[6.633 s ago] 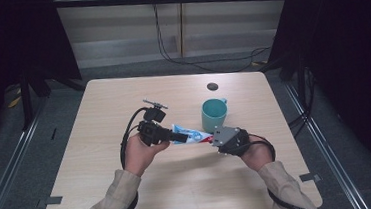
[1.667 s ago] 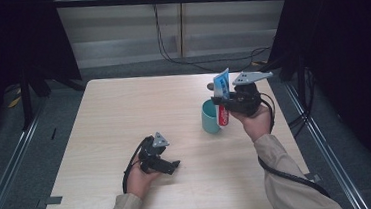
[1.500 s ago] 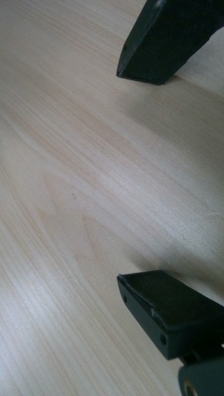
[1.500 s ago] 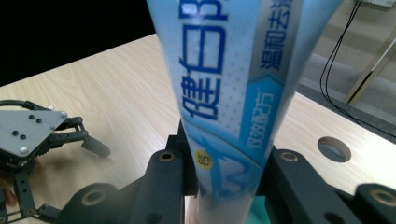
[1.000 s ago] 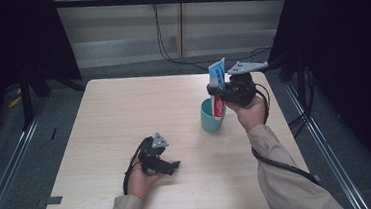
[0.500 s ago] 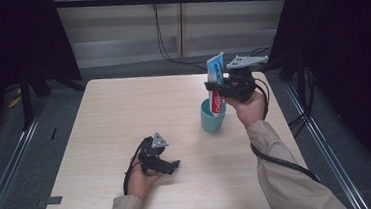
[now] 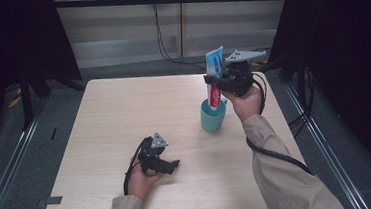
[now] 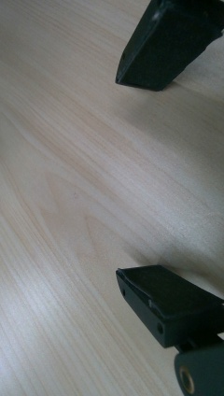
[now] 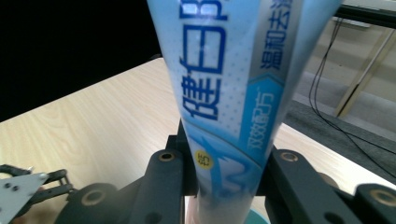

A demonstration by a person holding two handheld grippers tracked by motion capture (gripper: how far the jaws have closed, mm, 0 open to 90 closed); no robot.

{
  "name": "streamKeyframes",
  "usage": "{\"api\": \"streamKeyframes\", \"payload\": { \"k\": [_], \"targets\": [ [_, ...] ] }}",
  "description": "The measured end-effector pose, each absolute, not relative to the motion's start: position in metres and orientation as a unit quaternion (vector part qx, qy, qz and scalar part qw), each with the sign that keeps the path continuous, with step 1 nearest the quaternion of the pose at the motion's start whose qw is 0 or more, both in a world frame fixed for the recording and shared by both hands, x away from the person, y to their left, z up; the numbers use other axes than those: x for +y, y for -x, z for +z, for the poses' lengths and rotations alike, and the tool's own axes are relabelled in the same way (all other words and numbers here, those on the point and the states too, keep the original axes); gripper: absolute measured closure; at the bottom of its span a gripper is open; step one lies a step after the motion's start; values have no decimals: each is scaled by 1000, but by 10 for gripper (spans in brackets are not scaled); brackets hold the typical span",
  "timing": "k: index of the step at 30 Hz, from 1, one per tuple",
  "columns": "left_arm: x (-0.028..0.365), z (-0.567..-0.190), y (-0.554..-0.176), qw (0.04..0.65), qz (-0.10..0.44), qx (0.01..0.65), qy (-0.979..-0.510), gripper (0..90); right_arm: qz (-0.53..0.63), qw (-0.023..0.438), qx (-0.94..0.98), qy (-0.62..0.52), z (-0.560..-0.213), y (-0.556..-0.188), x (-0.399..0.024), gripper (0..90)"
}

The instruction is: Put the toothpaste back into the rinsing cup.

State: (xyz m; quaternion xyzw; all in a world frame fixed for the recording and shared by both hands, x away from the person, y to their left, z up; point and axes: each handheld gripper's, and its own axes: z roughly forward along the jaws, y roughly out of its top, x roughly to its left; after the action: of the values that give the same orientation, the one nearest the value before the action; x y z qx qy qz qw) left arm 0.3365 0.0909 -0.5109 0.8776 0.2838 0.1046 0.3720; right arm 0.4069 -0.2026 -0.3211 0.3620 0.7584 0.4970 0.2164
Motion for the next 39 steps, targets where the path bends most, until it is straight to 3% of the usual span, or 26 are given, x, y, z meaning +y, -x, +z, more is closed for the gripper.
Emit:
{"api": "streamKeyframes", "payload": {
  "k": [39],
  "targets": [
    [91,-511,-336,374,107,282,-877,75,472,228,749,-405,-371,-431,-207,734]
  ]
}}
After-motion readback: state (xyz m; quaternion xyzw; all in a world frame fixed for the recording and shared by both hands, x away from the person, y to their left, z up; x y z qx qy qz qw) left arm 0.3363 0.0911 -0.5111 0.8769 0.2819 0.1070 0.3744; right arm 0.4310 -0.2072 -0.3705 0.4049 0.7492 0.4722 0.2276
